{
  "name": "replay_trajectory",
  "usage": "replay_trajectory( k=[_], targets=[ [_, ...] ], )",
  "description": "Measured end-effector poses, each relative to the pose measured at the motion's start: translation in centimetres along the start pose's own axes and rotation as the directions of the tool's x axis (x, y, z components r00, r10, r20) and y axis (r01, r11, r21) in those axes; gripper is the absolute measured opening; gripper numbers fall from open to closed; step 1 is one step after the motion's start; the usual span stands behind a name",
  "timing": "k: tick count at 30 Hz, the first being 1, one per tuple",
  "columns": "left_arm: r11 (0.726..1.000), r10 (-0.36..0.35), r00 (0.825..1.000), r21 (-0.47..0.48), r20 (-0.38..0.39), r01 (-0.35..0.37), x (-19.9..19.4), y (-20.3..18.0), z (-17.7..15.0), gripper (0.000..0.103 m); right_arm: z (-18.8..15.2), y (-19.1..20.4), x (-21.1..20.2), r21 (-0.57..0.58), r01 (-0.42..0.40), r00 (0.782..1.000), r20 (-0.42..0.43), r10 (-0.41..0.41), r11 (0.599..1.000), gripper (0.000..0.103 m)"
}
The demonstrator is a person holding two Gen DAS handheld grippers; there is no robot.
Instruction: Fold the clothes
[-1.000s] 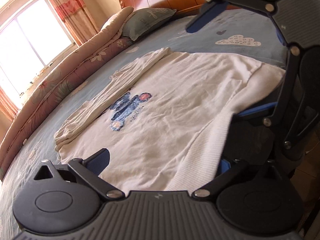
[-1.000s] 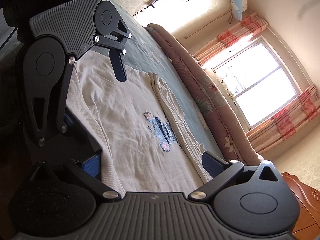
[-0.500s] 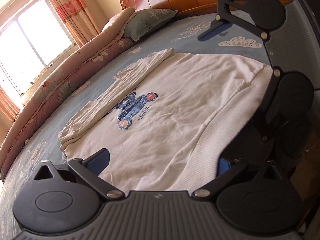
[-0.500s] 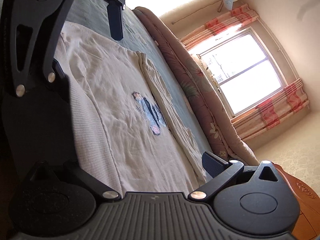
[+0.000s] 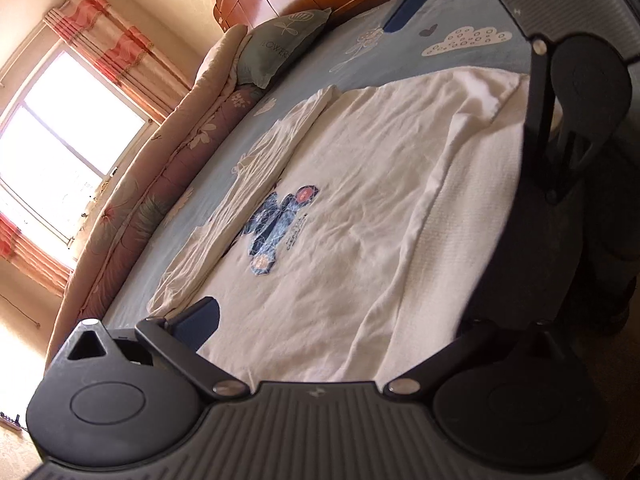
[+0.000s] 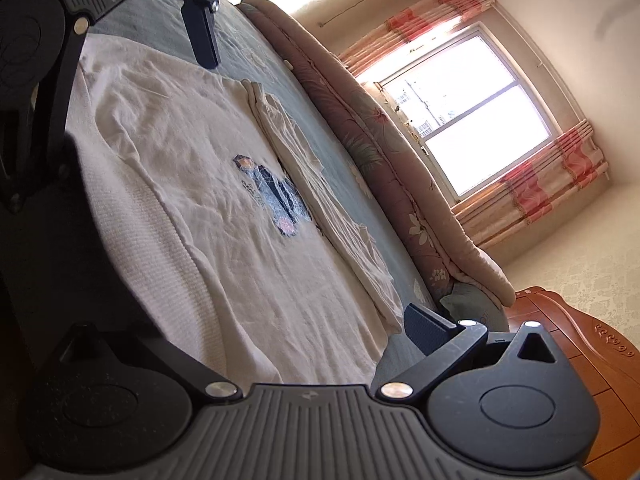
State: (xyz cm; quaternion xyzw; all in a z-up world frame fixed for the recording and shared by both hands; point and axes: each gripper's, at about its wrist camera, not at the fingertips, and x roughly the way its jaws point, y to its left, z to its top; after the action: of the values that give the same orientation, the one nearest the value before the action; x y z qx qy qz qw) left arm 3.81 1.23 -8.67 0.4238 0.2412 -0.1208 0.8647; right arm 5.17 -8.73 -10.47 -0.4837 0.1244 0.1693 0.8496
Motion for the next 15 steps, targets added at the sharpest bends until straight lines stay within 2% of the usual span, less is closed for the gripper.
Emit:
replay_trajectory(
  k=[6,12,15],
  targets=[
    [0.992,0.08,0.996,0.099,-0.028,-0.077,-0.8,0.4,-2.2,0.102,-0.8,0.5,0.3,-0.003,-0.016,1.0,-0.022,0.016,1.0,0.103],
    [0.967,0.124,0.991,0.221,0.039,-0.13,-0.4,-1.7,-1.1,0.102,0.8,2.2,0.1,-0.039,-0.006,1.0,0.017,0.007,0.999,0.103],
    [0.958,0.141,0.988,0.244,0.055,-0.15,-0.3,-1.7,-1.8,0.102,0.4,2.3,-0.1,-0.05,0.009,1.0,0.028,-0.008,0.999,0.103]
  ],
)
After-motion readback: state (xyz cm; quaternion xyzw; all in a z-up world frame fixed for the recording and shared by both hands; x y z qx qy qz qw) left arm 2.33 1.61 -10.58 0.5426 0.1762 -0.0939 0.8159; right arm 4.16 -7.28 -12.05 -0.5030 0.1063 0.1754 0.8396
